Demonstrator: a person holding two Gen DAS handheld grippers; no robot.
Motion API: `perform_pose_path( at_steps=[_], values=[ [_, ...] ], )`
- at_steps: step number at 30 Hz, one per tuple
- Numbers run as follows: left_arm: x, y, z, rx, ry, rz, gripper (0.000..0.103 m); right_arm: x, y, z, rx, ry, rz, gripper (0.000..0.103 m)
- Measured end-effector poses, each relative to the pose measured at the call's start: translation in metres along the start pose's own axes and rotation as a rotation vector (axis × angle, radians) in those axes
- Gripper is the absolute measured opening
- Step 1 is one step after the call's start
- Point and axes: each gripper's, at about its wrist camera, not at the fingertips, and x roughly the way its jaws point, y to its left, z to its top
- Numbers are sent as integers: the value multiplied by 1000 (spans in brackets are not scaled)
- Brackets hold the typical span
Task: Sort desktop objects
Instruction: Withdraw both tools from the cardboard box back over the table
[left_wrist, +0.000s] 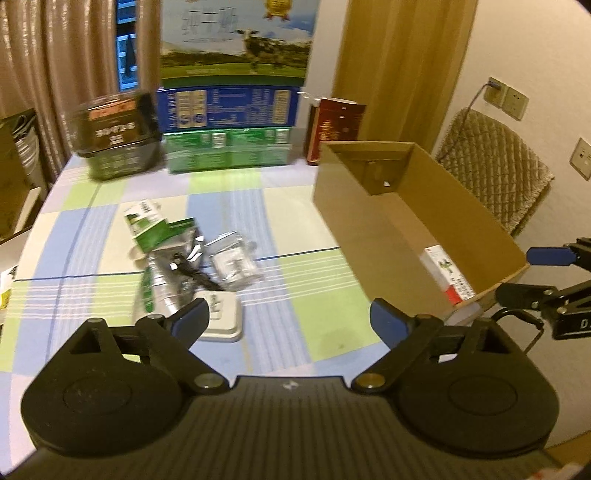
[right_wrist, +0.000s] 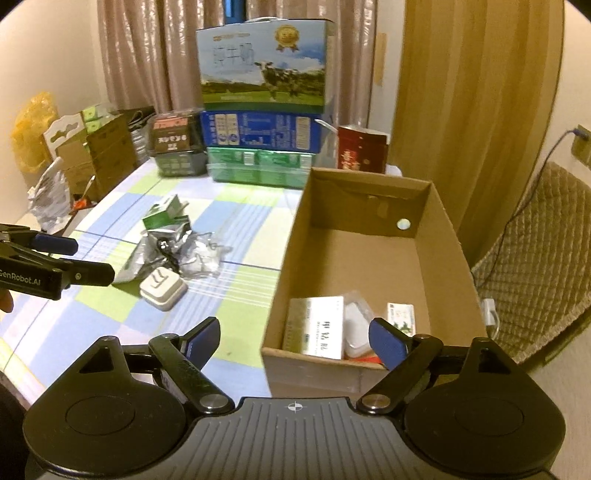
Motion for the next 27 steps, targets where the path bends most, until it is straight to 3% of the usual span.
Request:
perform_pose_path(
  at_steps=[11,19,27],
  values=[
    [-21,47,-23,0,-14,97,101,1,21,4,-40,-5,16,94],
    [-32,83,-38,4,-2,170,102,9,47,13,-74,-12,57,101],
    [-34,115,-47,-22,14,205,102,21,81,23,-109,-18,120,101]
  ],
)
